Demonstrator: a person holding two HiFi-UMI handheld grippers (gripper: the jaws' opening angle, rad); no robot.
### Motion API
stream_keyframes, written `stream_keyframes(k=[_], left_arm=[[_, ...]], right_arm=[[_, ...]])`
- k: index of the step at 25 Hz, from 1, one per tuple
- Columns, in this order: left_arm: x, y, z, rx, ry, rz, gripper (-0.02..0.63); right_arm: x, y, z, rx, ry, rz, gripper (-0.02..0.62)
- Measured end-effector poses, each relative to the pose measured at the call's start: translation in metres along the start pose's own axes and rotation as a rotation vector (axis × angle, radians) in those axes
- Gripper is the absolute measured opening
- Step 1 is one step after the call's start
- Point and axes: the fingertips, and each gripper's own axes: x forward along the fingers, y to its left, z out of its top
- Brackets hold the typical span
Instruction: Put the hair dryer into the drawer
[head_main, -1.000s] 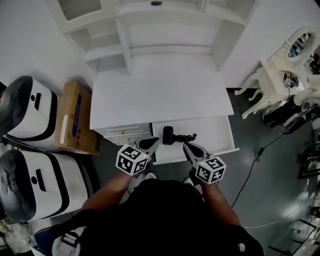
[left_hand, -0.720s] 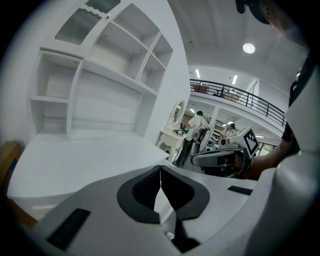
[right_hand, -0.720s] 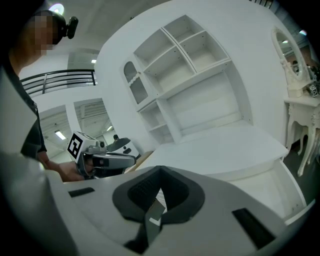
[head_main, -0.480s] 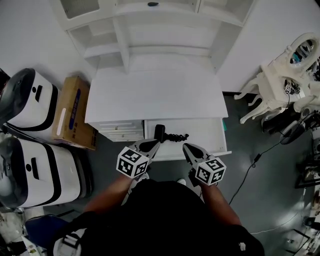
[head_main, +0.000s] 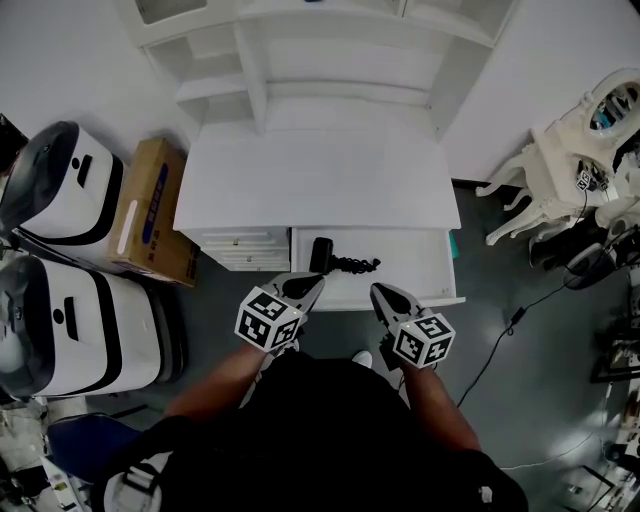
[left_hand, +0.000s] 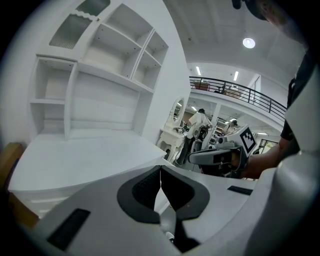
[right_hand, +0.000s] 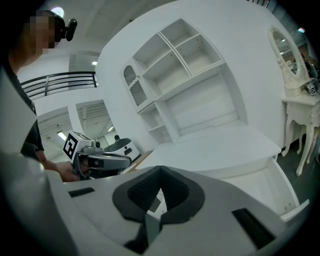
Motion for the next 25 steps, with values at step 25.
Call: stream_keyframes(k=[25], left_arm=[[-0.009,0.001,0.003,0.021,0.005,-0.018,0.011]], right_arm=[[-0.002,0.006,-0.001,0.015,-0.039,-0.028,0.025]])
